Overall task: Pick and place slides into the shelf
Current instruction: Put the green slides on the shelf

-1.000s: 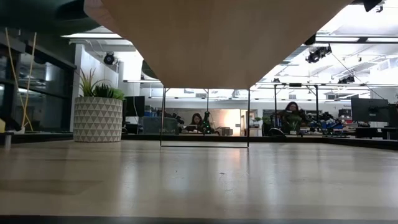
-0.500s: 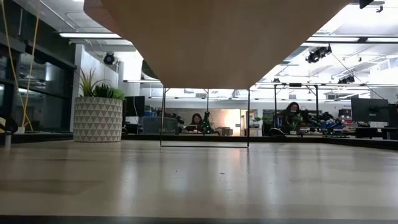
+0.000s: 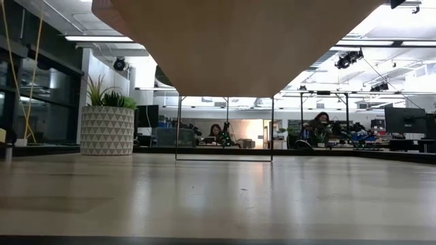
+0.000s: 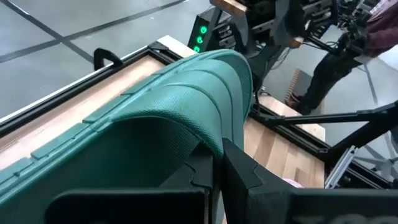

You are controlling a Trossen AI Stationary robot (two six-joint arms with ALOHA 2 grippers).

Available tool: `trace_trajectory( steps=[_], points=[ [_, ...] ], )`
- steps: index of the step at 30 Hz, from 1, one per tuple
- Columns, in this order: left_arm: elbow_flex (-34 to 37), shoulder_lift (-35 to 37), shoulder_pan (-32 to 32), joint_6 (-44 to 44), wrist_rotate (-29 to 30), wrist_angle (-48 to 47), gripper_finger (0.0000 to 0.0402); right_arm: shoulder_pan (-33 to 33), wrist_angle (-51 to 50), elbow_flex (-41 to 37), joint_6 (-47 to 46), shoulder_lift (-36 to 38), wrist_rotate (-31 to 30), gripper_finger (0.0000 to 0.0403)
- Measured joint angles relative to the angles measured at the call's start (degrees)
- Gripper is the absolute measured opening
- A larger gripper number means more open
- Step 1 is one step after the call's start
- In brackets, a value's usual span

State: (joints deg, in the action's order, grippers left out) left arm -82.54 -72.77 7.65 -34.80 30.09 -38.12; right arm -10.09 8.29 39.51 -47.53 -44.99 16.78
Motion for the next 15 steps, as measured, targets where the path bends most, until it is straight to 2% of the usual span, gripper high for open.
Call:
trace_trajectory(
  steps=[7, 15],
  points=[
    [0.02, -2.85, -3.73, 2.03, -4.11, 6.80, 0.0000, 1.50, 3.06, 0.00, 2.09, -4.21, 0.19, 0.0149],
    [0.02, -5.69, -5.19, 2.02, -7.44, 8.35, 0.0000, 1.49, 3.05, 4.63, 3.48, -8.18, -1.88, 0.0188]
  ],
)
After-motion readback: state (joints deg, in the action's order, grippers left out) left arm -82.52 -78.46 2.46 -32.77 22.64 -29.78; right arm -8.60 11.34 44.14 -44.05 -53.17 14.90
